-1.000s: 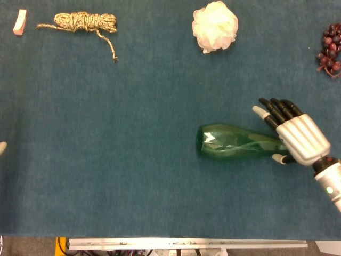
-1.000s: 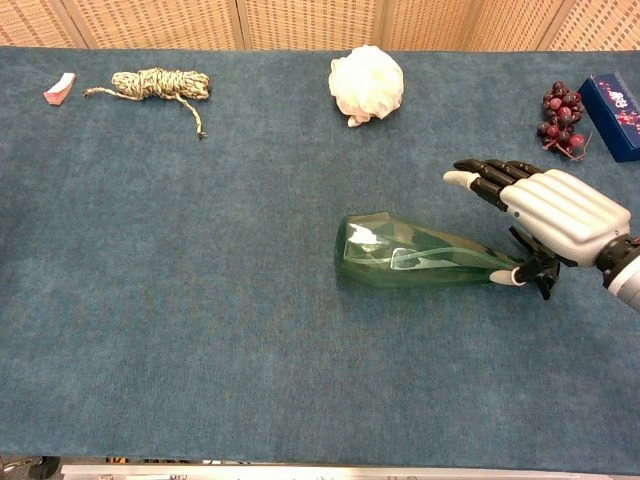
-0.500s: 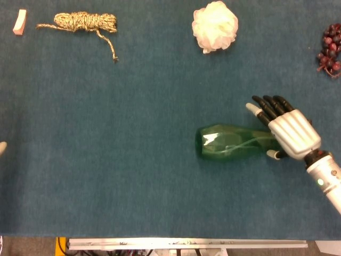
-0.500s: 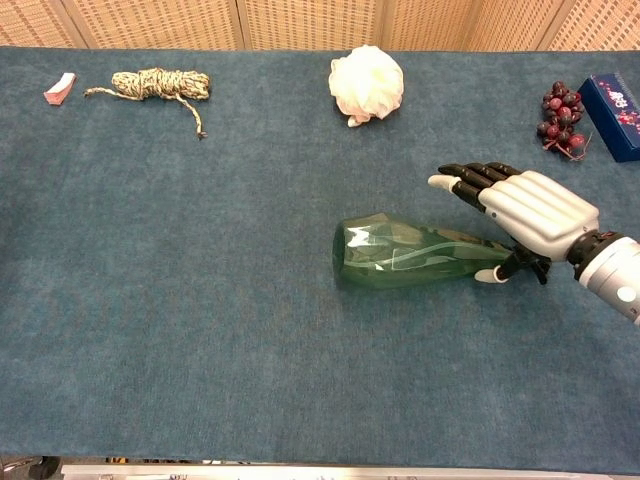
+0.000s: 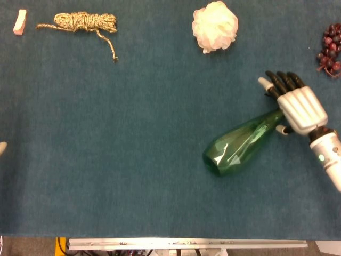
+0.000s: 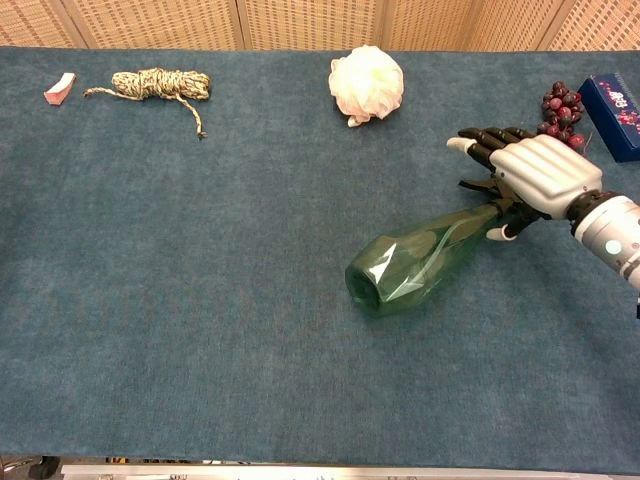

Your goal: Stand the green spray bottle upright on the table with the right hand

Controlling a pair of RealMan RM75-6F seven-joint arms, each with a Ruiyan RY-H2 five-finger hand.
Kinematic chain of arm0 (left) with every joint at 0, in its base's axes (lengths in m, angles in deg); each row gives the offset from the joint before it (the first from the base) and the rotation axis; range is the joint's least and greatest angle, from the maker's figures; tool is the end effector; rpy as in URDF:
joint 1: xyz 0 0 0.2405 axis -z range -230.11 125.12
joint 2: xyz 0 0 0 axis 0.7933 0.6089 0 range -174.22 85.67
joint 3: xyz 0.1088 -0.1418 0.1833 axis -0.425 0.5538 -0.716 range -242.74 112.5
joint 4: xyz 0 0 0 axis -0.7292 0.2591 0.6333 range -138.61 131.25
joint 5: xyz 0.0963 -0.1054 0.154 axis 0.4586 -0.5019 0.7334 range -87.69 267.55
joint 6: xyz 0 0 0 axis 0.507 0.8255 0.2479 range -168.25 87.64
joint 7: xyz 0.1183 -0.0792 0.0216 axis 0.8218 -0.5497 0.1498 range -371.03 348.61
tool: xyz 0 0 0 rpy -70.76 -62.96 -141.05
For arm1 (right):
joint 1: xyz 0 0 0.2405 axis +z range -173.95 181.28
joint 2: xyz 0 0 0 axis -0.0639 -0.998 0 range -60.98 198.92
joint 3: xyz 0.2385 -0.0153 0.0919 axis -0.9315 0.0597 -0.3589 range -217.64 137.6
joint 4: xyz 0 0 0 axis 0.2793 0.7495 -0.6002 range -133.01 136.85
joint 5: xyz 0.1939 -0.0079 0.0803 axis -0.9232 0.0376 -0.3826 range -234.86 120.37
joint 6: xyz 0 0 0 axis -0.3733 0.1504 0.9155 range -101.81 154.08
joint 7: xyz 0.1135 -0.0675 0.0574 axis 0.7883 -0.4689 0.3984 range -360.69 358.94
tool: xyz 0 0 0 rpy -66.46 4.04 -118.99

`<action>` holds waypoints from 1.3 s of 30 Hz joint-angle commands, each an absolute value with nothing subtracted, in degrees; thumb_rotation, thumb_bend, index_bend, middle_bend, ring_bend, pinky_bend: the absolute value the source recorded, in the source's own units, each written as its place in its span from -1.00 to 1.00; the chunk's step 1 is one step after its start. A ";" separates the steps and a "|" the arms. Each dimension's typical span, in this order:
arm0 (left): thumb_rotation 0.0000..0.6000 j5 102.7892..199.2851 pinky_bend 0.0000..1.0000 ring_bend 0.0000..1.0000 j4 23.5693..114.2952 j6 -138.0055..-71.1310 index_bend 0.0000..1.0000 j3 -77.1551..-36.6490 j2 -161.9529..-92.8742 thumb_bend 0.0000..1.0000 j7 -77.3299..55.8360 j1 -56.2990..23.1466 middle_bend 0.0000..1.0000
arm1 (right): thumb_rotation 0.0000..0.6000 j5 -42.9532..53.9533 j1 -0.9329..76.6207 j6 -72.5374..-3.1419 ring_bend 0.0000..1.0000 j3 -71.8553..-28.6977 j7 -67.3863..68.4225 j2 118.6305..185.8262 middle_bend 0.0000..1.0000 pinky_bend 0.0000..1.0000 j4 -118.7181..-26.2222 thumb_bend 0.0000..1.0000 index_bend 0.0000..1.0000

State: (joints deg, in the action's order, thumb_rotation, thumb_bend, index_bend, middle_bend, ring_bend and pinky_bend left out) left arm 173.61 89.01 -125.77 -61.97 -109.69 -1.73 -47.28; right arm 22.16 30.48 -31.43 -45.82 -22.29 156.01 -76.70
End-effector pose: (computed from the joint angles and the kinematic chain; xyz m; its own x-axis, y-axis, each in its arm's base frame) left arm -0.3112 0.1837 0.1550 0.5137 -0.0056 0.8579 0.8578 0.0242 -0.5135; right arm -0.2442 -0.2880 -0.0056 0.6248 -0.2249 0.7477 -0.7670 -0.3561 0.5338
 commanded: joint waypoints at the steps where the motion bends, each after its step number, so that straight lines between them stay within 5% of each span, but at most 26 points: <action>1: 1.00 173.61 -1.00 -1.00 89.00 -125.78 -1.00 -61.97 -109.69 -1.00 -1.73 -47.29 -1.00 | 1.00 21.62 32.27 -31.44 -1.00 -47.47 -21.12 158.17 -1.00 -0.81 -72.99 -1.00 -0.96; 12: 1.00 173.60 -1.00 -1.00 88.96 -125.80 -1.00 -61.95 -109.72 -1.00 -1.73 -47.29 -1.00 | 1.00 22.86 34.75 -32.09 -1.00 -48.20 -16.08 159.69 -1.00 -0.81 -69.34 -1.00 -0.96; 25: 1.00 173.61 -1.00 -1.00 88.97 -125.81 -1.00 -61.95 -109.72 -1.00 -1.72 -47.30 -1.00 | 1.00 23.98 33.70 -30.11 -1.00 -45.30 -10.57 142.85 -0.95 -0.81 -92.85 -0.97 -0.87; 28: 1.00 173.61 -1.00 -1.00 88.96 -125.81 -1.00 -61.94 -109.72 -1.00 -1.73 -47.29 -1.00 | 1.00 24.37 34.59 -28.71 -1.00 -45.41 -8.50 140.40 -0.86 -0.80 -96.29 -0.73 -0.78; 39: 1.00 173.63 -1.00 -1.00 88.95 -125.81 -1.00 -61.95 -109.71 -1.00 -1.75 -47.29 -1.00 | 1.00 21.61 41.75 -20.34 -0.74 -47.60 -7.30 142.49 -0.40 -0.53 -96.75 0.70 -0.25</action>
